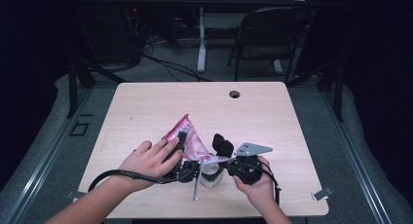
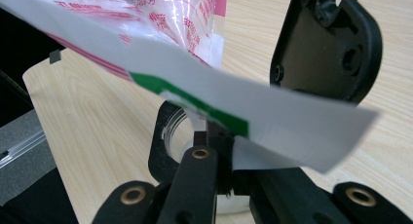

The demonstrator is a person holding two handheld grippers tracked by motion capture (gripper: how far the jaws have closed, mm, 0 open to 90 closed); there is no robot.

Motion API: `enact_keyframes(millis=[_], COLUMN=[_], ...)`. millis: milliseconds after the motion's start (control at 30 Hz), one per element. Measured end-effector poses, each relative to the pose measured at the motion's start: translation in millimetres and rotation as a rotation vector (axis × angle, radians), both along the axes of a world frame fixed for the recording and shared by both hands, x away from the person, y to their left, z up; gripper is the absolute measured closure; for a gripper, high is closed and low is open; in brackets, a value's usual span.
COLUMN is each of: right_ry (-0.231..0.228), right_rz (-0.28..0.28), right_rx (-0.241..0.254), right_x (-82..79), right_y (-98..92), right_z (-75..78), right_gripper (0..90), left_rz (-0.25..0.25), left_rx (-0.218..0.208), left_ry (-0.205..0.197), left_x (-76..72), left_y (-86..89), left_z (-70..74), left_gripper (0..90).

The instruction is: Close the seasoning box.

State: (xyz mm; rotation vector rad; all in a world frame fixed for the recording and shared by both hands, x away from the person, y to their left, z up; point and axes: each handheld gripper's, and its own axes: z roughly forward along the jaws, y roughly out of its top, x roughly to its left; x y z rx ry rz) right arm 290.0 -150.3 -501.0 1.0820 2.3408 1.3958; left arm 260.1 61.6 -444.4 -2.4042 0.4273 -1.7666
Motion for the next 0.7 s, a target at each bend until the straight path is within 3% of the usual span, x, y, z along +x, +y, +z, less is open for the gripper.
enact_keyframes(millis=[700], right_ry=[0.009], right_rz=[-0.002], right_rx=[-0.006], right_x=[1.0], right_y=[-0.1], right_z=[-1.7], right_gripper=[90.0], left_rz=[-0.008], left_rx=[0.01], left_ry=[-0.002], left_x=[-1.7], left_y=[-0.9], left_z=[0.0], left_gripper=[72.9])
